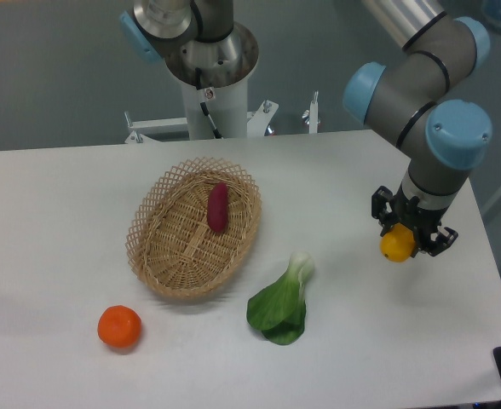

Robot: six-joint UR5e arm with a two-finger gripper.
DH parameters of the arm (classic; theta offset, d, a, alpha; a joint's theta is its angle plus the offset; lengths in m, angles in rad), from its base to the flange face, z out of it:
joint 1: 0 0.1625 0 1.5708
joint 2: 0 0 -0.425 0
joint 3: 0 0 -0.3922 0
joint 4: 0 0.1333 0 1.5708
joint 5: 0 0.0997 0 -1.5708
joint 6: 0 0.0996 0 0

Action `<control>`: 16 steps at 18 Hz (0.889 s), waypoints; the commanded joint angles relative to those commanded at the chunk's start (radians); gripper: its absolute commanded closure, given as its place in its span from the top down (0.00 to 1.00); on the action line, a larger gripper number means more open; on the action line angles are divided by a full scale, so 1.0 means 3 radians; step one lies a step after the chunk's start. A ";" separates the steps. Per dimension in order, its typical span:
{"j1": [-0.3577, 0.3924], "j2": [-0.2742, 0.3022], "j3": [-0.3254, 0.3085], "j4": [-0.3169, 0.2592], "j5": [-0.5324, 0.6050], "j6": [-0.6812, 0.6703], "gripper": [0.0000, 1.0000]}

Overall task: Place the mango in the basket
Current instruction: 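Hold the yellow mango in the gripper and lift it slightly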

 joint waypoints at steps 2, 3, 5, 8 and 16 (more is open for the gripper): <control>-0.0005 0.0000 -0.0005 0.0000 -0.0005 -0.0005 0.63; -0.0005 0.0000 -0.0010 0.0000 -0.0005 -0.0010 0.63; -0.0005 0.0005 -0.0015 0.0000 0.0000 -0.0026 0.63; -0.0010 0.0005 -0.0015 0.0000 0.0005 -0.0031 0.63; -0.0015 0.0010 -0.0026 0.0010 -0.0005 -0.0005 0.64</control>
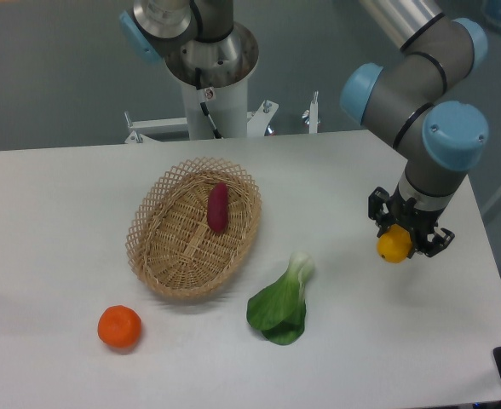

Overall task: Place the mango in the basket
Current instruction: 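Hold the yellow mango in the gripper and lift it slightly, then carry the held mango over the bok choy toward the wicker basket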

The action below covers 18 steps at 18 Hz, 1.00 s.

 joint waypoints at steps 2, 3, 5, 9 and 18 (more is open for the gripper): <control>-0.0025 0.0000 0.0000 -0.0005 0.0000 -0.0010 0.64; -0.0031 0.0010 -0.0005 -0.0005 -0.0010 -0.0020 0.64; -0.0087 0.0051 -0.0031 -0.0010 -0.0015 -0.0026 0.63; -0.0291 0.0163 -0.0163 -0.0015 -0.0020 -0.0158 0.63; -0.0741 0.0434 -0.0577 0.0061 -0.0010 -0.0169 0.63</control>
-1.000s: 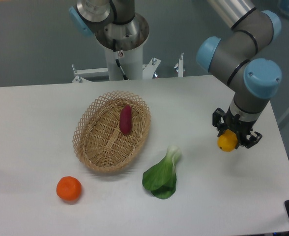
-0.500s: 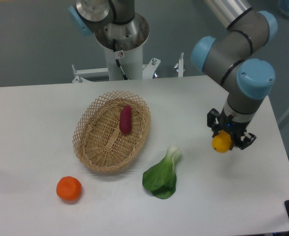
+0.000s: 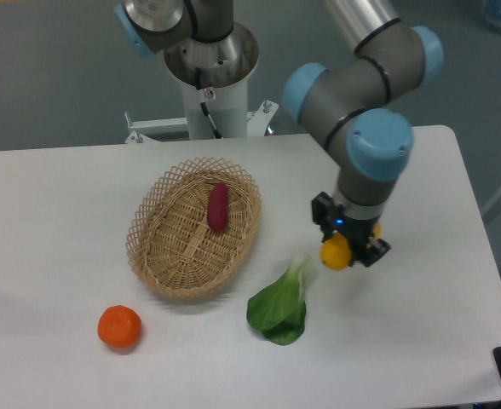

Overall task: Place the mango in the basket
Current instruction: 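Carry the held mango over the bok choy toward the wicker basket, then lower the mango into the basket beside the sweet potato and open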

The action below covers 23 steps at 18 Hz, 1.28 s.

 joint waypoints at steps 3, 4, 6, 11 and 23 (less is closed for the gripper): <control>-0.0169 0.0041 -0.0169 0.0199 0.0000 0.0000 0.63; -0.0255 0.0041 -0.0215 0.0270 0.0005 -0.0005 0.63; -0.0419 0.0082 -0.0287 0.0317 0.0010 -0.0035 0.63; -0.0787 0.0108 -0.0384 0.0389 0.0025 -0.0158 0.63; -0.1269 0.0108 -0.0845 0.0864 0.0184 -0.0266 0.65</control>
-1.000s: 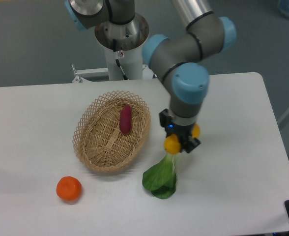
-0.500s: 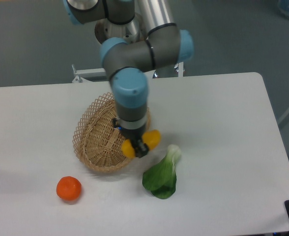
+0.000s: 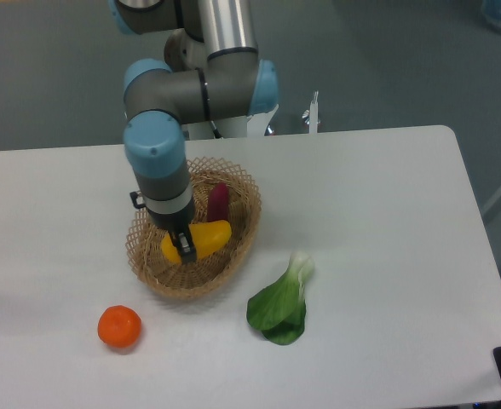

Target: Place the mango in the basket

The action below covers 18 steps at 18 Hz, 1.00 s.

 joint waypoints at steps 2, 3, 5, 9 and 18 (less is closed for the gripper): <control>-0.0030 -0.0046 -0.0005 0.0062 0.0000 -0.0026 0.69; -0.0061 -0.0056 -0.0005 0.0062 0.0000 -0.0051 0.73; -0.0066 -0.0062 -0.0010 0.0057 0.0000 -0.0077 0.79; -0.0066 -0.0011 -0.0005 0.0092 0.0000 -0.0108 1.00; 0.0362 0.0015 0.0082 0.0210 -0.0005 -0.0486 1.00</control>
